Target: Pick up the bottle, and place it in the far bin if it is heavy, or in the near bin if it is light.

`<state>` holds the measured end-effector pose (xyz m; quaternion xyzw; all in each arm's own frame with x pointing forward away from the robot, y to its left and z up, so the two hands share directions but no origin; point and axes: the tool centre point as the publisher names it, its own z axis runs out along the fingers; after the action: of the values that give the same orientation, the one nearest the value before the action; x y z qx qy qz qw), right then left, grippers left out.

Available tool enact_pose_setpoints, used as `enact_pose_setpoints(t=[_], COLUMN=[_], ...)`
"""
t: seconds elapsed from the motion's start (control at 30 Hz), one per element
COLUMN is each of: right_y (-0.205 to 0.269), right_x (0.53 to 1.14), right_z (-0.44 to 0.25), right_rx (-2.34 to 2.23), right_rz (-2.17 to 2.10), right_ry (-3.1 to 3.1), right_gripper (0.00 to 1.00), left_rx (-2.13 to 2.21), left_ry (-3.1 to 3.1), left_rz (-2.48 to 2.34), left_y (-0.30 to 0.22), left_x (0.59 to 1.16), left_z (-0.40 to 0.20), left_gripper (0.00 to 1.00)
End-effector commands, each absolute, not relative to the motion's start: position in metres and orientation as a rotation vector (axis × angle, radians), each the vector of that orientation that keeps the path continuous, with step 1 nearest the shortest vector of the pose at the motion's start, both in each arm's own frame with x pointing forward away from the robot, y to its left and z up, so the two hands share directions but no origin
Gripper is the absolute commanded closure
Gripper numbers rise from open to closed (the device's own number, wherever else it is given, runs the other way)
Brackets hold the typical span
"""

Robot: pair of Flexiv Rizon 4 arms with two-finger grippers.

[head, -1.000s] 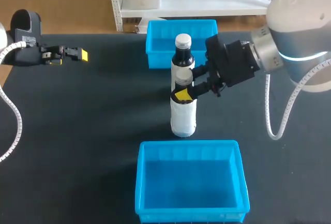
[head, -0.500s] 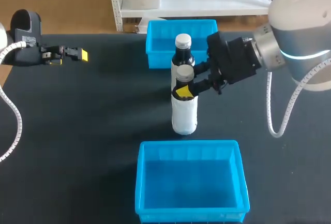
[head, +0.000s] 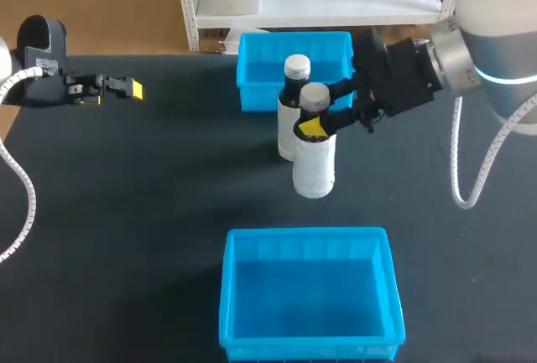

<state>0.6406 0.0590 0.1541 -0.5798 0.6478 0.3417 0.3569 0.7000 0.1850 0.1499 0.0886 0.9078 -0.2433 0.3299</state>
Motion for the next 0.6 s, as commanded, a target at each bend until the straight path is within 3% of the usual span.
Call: enact_pose_setpoints(t=[0.03,0.6], right_y=[0.046,-0.029], right_x=[0.640,0.666], right_z=[0.163,0.175], right_rx=[-1.490,-1.417], right_rz=[0.876,0.798], right_ry=[1.681,1.749], right_gripper=[1.00,1.00], left_rx=[0.232,0.232], left_ry=[2.374,2.374], left_rz=[-0.636,-0.636], left_y=[0.185,0.185], left_x=[0.700,0.700], left_z=[0.150,0.150], left_gripper=[0.00,0.00])
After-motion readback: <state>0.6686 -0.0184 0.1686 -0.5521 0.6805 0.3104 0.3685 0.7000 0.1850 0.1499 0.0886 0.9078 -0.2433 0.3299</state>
